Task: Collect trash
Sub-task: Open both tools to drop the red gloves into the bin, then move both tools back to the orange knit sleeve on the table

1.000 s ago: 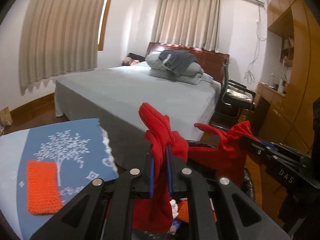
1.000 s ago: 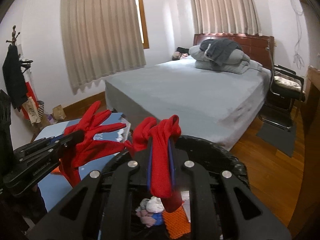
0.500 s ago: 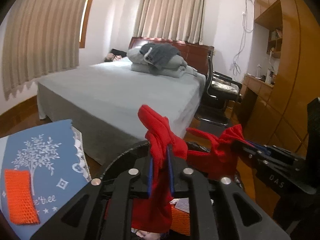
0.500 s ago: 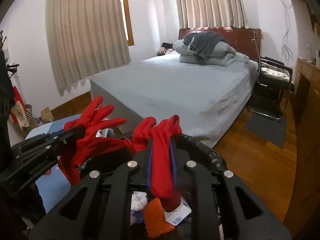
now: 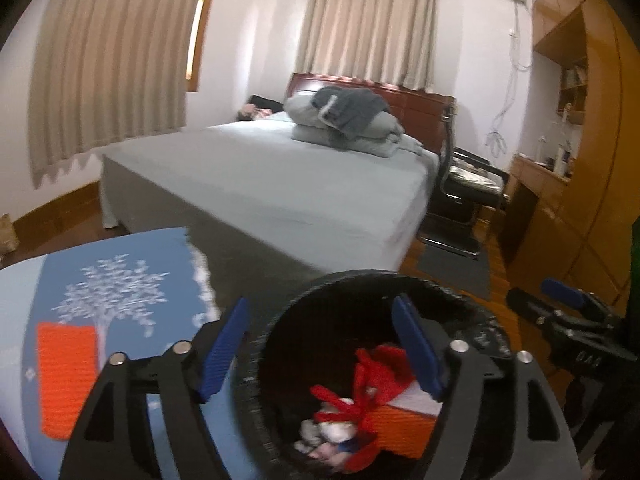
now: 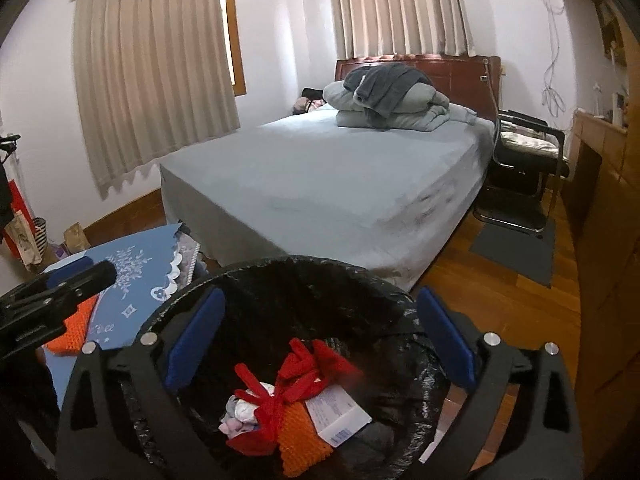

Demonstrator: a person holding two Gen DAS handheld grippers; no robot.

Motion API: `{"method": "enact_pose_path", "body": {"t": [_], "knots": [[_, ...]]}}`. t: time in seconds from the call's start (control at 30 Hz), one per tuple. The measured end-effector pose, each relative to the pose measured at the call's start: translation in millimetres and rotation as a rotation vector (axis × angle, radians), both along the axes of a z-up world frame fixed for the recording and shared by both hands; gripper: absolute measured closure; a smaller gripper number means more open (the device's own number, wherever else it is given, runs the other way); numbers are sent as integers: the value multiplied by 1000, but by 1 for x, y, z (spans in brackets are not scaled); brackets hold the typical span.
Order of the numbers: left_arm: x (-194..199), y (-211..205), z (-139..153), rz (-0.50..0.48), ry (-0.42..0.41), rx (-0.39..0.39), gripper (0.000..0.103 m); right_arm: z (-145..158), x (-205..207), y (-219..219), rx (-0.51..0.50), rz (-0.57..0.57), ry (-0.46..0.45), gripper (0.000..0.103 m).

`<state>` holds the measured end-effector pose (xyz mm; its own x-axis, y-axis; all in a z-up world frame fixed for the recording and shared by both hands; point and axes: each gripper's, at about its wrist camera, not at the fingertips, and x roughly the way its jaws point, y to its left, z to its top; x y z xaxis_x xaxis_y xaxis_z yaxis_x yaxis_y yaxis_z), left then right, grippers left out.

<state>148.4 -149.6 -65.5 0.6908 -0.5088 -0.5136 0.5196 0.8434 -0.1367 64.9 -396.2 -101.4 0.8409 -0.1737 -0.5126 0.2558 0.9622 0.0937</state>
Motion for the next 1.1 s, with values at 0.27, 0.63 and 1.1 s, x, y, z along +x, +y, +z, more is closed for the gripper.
{"method": "enact_pose_path", "body": {"t": [0.27,0.63,1.1], "knots": [[-2,66,-3,166,-28,52,20,3,15,42,17,82,-5,7],[3,162,-25,400,-20,142,20,-4,53,129,14,264,10,7],[33,216,-85,505,138,169,26,-16,86,195,-21,390,47,7]]}}
